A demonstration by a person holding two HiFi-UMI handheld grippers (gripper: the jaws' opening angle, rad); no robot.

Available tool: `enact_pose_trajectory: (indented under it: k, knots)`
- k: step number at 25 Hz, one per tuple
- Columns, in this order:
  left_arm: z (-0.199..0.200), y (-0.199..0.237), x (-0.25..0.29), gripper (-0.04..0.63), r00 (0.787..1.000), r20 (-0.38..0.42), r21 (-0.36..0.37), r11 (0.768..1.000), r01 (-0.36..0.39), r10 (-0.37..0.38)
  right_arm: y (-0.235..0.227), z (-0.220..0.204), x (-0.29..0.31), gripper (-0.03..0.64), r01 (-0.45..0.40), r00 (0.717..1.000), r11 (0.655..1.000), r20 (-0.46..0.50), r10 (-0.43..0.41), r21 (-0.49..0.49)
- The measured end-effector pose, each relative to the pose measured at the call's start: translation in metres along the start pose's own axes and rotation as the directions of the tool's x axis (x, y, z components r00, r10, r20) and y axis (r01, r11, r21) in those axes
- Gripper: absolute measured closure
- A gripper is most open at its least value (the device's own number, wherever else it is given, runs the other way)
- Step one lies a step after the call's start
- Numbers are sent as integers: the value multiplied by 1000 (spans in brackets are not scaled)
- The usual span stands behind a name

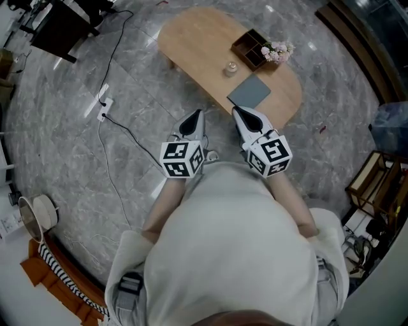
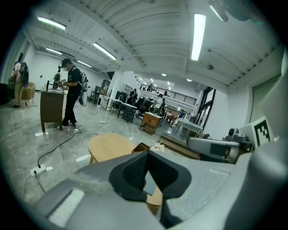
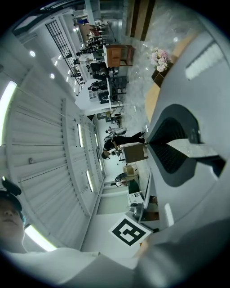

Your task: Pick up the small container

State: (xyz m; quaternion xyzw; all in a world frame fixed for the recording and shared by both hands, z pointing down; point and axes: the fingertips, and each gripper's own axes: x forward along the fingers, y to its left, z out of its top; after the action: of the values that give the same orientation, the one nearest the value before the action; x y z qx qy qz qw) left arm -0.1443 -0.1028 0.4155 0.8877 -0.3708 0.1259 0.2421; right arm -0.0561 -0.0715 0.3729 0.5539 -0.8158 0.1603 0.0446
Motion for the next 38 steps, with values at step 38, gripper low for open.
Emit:
enact_pose_trajectory:
  k: [38]
  knots:
    - [-97,53,290,590,947,-297,87,985,151,-119,-224,-102,101,618,268,948,953,-214,-235,142]
